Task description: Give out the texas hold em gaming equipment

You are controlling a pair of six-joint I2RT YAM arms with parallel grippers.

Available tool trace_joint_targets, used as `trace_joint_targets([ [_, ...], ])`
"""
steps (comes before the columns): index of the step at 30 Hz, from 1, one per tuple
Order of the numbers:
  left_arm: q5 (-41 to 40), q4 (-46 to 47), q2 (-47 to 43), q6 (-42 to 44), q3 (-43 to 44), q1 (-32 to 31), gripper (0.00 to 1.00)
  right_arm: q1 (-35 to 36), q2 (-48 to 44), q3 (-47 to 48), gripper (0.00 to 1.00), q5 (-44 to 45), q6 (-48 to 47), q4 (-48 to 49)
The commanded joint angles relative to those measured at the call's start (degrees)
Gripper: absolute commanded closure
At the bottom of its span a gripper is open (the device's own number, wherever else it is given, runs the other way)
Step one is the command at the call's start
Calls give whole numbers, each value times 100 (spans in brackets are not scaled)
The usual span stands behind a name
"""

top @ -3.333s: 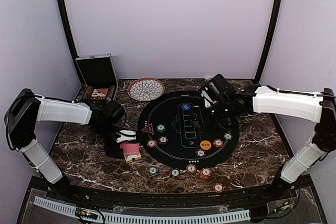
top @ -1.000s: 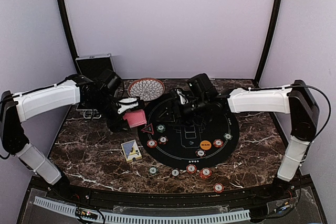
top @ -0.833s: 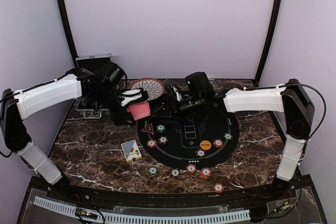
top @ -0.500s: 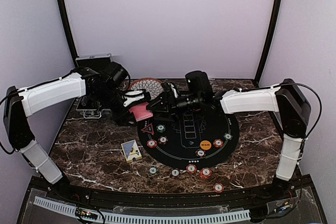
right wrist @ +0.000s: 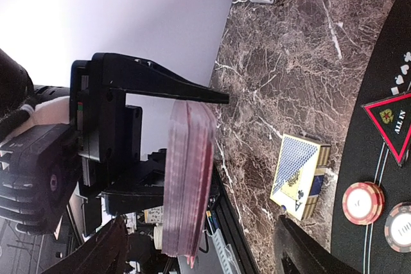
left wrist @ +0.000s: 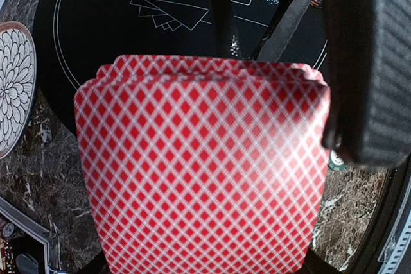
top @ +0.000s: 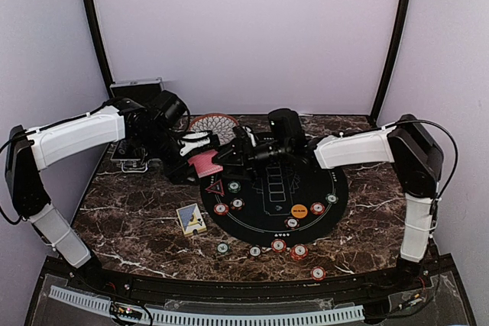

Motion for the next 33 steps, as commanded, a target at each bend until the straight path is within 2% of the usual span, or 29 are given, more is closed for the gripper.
trace_joint_targets([
  [1,201,-34,-85,-35,231,-38,100,-27,73,133,21,-150,200,516],
  [6,216,-31,-59,-35,267,-44,100,-25,278,223,23,-240,456,839],
  [20,184,-51,1,39,242,-76,100,-18,748,408,38,-460,1174,1773],
  [27,161,-54,42,58,246,-98,100,16,897,561,41,-552,1231,1806],
  [29,132,-50,42,72,244,-106,100,26,926,574,46,-581,1227,1799],
  [33,112,-30,60,76,257,-124,100,35,972,570,67,-635,1283,1881],
])
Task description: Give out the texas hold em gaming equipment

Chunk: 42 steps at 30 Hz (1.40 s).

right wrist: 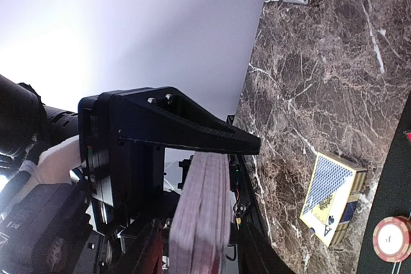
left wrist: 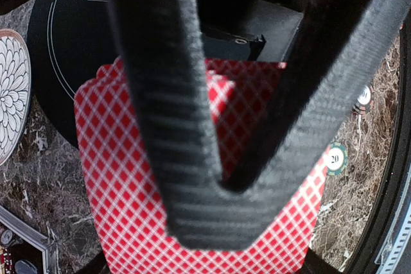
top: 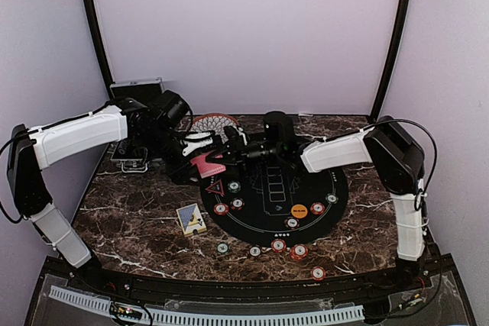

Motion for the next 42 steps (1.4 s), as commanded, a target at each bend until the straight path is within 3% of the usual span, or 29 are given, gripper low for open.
trace_joint_targets([
  [1,34,-26,-33,68,175,-55,100,41,115,136,72,-146,58,313],
  [5,25,-13,8,53,236,-63,98,46,143,118,87,-169,129,416],
  [9,42,-66,127,12,383,-69,63,43,141,68,95,-162,194,484],
  [10,46,-87,152,4,405,-78,43,42,143,51,95,-160,204,505],
  [12,62,-65,193,9,454,-95,21,41,135,24,96,-154,231,554],
  [14,58,-10,214,54,474,-127,10,41,127,8,96,-149,243,566],
  [16,69,5,252,128,502,-168,7,41,127,3,96,-152,249,566],
  [22,226,58,371,258,600,-253,4,41,116,-5,97,-167,280,592],
  [33,-178,268,608,359,643,-267,15,41,138,-32,96,-250,384,724],
  [42,-124,191,668,401,851,-271,46,41,230,12,88,-276,283,519],
])
